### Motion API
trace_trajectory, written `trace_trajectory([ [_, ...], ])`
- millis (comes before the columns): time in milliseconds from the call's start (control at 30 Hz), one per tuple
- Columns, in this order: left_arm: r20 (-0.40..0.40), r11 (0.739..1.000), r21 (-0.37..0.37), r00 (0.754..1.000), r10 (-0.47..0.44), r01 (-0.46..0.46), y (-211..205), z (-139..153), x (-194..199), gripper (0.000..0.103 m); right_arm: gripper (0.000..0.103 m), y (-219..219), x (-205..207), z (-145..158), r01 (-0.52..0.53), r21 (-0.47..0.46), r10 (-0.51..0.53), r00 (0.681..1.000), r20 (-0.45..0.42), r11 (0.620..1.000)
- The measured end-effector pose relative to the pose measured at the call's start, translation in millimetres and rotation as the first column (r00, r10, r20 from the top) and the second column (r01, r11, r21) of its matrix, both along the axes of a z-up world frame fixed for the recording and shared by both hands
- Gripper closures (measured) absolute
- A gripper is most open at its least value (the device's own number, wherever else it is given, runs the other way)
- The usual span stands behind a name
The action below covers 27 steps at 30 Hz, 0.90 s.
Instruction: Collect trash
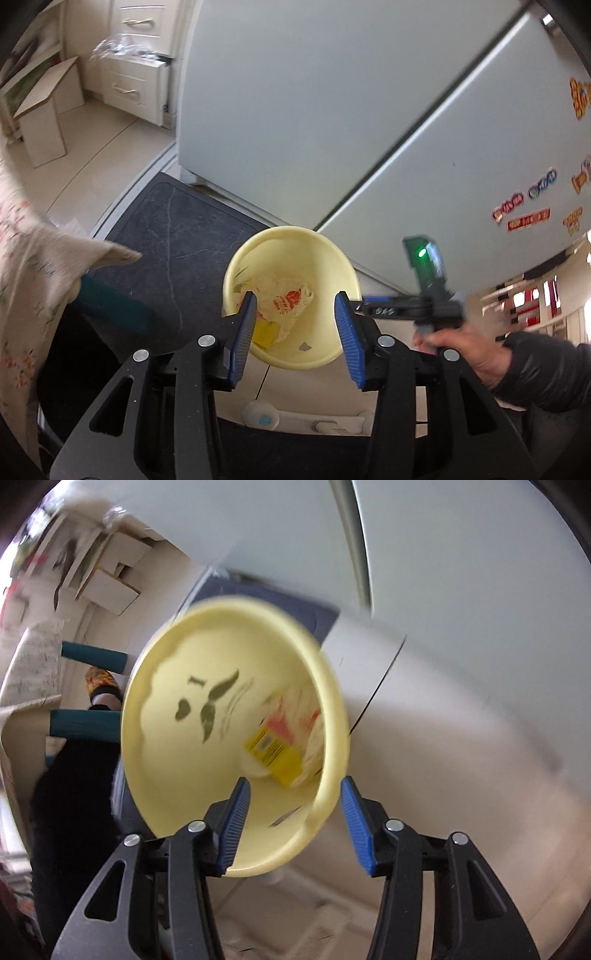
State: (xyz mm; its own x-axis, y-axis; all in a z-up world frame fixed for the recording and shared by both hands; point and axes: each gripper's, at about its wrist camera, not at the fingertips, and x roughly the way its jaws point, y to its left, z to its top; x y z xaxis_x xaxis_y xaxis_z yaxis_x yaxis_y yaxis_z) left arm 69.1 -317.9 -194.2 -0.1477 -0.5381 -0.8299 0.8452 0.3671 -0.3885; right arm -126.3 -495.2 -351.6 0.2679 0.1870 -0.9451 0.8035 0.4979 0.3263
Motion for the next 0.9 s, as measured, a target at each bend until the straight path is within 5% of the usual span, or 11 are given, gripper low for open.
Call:
trace_trajectory([
  [133,-0.007,0.998,-0.018,0.998,0.057,-0.057,16,7,14,0.060,0.057,2,4,-28,0.087,0.082,-0.089,0.996,0.018,0.993],
  [400,-0.016,0.989,-0.048,0.990,0.141,-0.141,41,18,30,0.058,0.063,-20,42,-24,0.205,0.179,-0.234,0.959,0.158,0.962],
  [600,-0.024,0.982,-0.074,0.985,0.171,-0.173,52,19,38,0.056,0.075,-31,43,-33,0.356,0.380,-0.453,0.868,0.205,0.854],
  [800,-0.040,0.977,-0.073,0.979,0.199,-0.201,56,10,45,0.055,0.070,-33,83,-14,0.354,0.295,-0.437,0.851,0.292,0.887],
  [900,-0.037,0.974,-0.073,0.977,0.210,-0.213,61,10,47,0.055,0.069,-25,106,-7,0.309,0.245,-0.376,0.872,0.313,0.919],
])
